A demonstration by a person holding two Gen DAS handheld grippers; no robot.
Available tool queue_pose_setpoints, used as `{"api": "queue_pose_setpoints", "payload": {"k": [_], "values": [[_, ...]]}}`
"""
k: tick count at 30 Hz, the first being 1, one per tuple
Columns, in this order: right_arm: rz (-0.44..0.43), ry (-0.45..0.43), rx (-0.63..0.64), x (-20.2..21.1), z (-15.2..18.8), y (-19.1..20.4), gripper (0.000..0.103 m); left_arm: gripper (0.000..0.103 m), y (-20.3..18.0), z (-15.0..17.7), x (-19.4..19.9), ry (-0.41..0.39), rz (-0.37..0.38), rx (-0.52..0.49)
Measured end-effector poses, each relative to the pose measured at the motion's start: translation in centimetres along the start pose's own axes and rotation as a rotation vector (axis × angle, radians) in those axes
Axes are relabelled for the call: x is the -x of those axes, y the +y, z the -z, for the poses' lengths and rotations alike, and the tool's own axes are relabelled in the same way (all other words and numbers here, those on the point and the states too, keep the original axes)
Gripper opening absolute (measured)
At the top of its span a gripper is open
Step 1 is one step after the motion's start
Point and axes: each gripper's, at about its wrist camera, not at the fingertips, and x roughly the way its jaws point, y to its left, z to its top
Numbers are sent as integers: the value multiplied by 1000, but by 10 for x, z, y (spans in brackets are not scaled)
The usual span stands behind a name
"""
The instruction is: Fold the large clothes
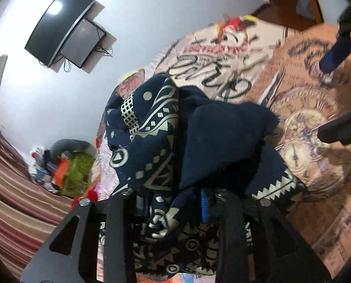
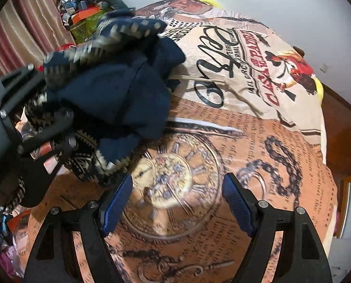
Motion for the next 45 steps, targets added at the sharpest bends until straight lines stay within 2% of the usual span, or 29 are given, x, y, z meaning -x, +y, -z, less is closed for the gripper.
{"api": "queue_pose_setpoints", "payload": {"k": [1,3,5,7,10,12,14,15,18,20,22,23,24,25,26,29,32,36,38,39,41,45], "values": [[3,0,2,2,2,-1,78,40,5,1,6,-25,16,6],[12,-3,5,6,4,-3,78,62,11,7,27,-83,72,-5],[17,-12,0,11,4,-6,78,74,14,13,46,-127,137,-30],[11,-28,-12,19,2,-9,78,75,21,19,62,-144,184,-5],[-8,-66,-39,37,-7,-13,78,75,49,23,78,-119,283,124],[-33,-89,-50,48,-15,-12,78,75,81,26,88,-118,318,227],[-68,-104,-53,56,-24,-7,78,75,111,32,97,-131,299,317],[-92,-114,-52,60,-31,-3,78,77,130,36,97,-130,264,365],[-146,-130,-49,64,-49,9,78,82,180,51,81,-92,153,477],[-183,-133,-51,63,-61,18,78,82,210,71,60,-24,125,551],[-199,-135,-53,60,-68,26,78,82,234,97,27,69,160,636],[-207,-132,-52,56,-73,31,78,82,245,113,14,109,195,686],[-211,-129,-52,53,-75,32,78,82,253,134,-4,152,269,766],[-215,-123,-54,49,-77,35,78,82,257,148,-12,171,318,817],[-219,-111,-54,42,-79,39,78,82,260,170,-26,197,399,904],[-215,-78,-54,26,-79,45,78,82,259,215,-50,234,529,1075],[-204,-29,-60,7,-78,48,78,82,250,245,-50,231,532,1150],[-196,5,-51,-8,-76,52,78,83,237,269,-33,173,542,1203],[-192,12,-46,-15,-78,54,78,85,228,273,-35,162,601,1246],[-193,15,-46,-17,-79,55,78,85,221,274,-41,177,656,1276],[-209,24,-59,-24,-81,57,78,85,212,274,-51,187,712,1335],[-204,49,-50,-37,-80,68,78,85,203,272,-73,216,702,1420]]}}
